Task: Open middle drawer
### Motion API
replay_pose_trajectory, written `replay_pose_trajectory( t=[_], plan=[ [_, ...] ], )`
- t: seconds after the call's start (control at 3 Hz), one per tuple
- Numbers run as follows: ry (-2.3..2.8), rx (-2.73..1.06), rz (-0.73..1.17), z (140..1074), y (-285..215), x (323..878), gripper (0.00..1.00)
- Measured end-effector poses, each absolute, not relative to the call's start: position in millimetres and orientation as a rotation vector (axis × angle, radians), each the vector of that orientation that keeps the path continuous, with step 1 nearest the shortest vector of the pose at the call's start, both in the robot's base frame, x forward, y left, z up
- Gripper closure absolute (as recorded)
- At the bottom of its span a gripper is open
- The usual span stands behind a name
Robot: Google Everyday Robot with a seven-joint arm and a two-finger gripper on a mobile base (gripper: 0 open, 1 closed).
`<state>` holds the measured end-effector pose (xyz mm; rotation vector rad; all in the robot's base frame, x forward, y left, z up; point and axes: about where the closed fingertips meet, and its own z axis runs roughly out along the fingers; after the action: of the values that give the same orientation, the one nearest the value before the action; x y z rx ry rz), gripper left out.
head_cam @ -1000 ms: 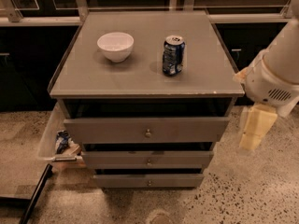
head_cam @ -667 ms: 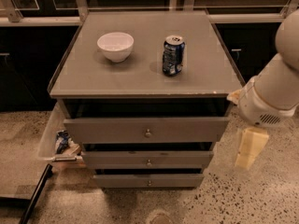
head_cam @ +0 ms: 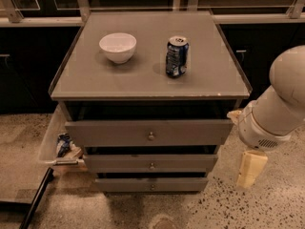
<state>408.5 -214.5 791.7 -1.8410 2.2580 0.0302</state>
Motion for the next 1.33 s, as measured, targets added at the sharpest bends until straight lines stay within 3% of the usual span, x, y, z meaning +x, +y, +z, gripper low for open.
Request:
replay_pose_trajectory(
  t=[1.33],
  plan=[
    [2.205, -1.798, 0.125, 657.5, -216.6, 434.5, 0.0]
  ],
)
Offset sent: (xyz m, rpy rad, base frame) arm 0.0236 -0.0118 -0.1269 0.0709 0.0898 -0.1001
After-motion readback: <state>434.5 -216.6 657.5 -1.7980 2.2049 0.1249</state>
